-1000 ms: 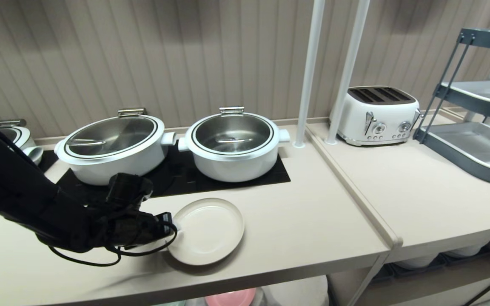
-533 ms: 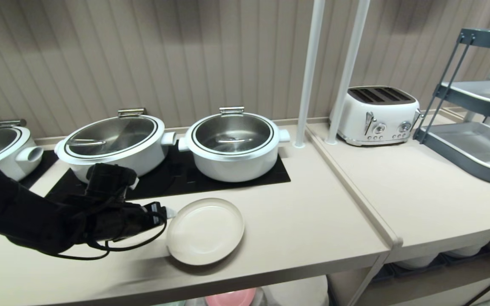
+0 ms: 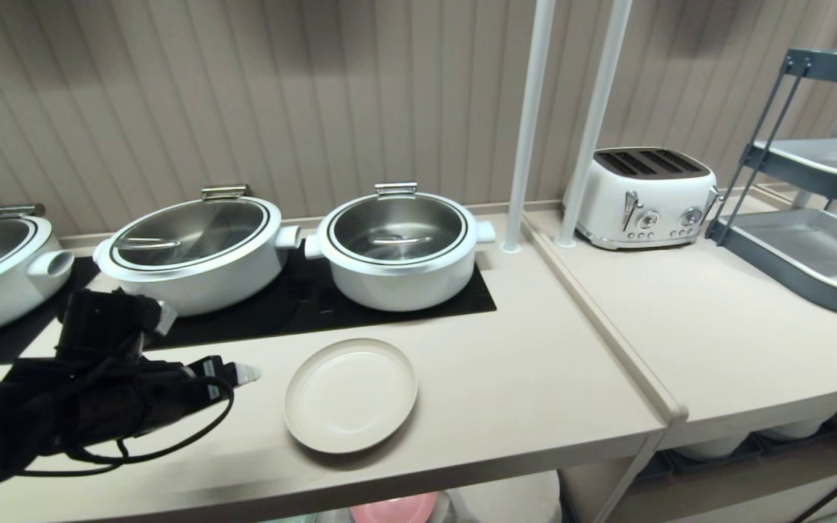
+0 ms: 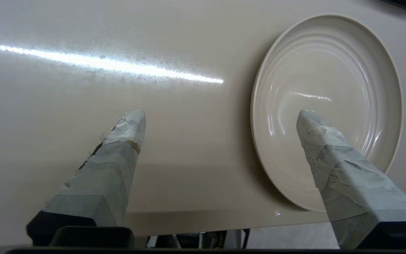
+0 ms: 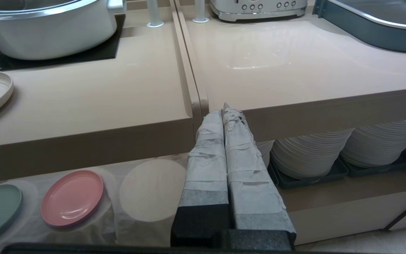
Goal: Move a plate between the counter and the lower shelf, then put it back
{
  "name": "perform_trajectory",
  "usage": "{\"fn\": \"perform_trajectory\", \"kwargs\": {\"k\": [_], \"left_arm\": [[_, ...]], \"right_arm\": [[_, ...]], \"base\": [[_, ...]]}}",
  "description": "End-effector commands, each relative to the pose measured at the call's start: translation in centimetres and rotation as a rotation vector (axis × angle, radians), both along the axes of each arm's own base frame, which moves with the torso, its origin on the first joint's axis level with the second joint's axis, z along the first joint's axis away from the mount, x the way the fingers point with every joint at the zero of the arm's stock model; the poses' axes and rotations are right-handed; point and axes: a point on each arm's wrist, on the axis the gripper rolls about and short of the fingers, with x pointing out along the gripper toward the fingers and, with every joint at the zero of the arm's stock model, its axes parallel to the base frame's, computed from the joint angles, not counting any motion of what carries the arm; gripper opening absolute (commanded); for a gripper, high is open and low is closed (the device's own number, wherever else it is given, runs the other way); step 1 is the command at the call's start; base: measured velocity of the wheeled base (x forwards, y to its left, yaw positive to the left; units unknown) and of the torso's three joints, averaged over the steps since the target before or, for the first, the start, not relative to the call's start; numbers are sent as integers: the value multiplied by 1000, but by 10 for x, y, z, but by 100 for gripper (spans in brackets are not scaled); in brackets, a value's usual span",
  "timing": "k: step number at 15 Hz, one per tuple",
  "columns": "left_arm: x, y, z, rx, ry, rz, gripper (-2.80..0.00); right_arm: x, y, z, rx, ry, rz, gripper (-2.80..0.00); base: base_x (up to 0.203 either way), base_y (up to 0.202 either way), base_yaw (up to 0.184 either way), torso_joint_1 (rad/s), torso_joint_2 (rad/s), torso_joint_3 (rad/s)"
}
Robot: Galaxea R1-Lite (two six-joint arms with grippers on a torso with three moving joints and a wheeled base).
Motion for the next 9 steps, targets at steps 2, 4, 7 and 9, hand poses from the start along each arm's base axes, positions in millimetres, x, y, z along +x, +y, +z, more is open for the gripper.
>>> {"fn": "perform_trajectory", "kwargs": {"k": [2,4,7,9], "left_arm": [[-17,3,11,-7,-48,7,-280],[-22,4,13,-3,-56,11,-280],[-24,3,17,3,-74,8,-280],[-25,4,17,27,-78,-10,-280]], "right_arm": [[0,0,0,0,0,0,-280],[0,0,0,0,0,0,-280],[0,0,0,0,0,0,-280],[0,0,0,0,0,0,-280]], "base": [[0,0,0,0,0,0],[0,0,0,0,0,0],[0,0,0,0,0,0],[0,0,0,0,0,0]]}}
